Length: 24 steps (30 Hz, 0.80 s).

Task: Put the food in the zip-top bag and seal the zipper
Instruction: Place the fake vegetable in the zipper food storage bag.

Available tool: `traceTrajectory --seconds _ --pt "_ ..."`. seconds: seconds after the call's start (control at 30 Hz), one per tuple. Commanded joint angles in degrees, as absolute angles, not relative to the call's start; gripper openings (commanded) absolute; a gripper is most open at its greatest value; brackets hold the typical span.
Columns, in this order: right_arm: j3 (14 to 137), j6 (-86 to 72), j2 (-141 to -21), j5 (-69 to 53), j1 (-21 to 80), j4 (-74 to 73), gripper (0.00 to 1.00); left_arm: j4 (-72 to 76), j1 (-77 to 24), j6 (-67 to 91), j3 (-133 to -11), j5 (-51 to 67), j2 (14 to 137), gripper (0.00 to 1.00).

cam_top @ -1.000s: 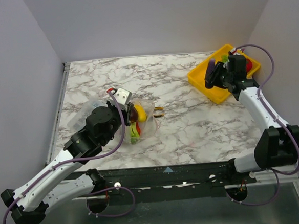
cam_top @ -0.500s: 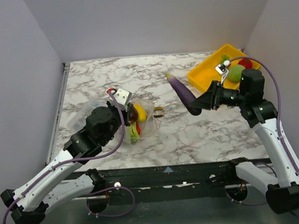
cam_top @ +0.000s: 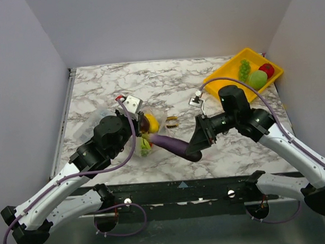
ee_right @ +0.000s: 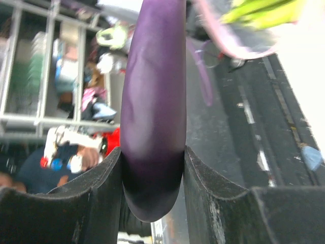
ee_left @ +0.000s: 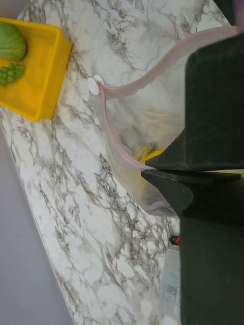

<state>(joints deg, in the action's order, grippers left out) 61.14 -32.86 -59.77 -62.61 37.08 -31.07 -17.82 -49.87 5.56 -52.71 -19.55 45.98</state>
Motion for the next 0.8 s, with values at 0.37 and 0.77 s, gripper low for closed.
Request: traceTrajectory --seconds 0.37,0.77 --pt "79.75 -38.64 -78.55 -49.62 40.92 -46.58 0.04 -16.92 -49.75 5.96 -54.4 -15.85 45.66 0.0" --pt "97.86 -35.15 -96.49 -47.43 44.11 -59.44 0.18 -16.85 -49.75 6.35 -54.32 -15.56 45.29 0.0"
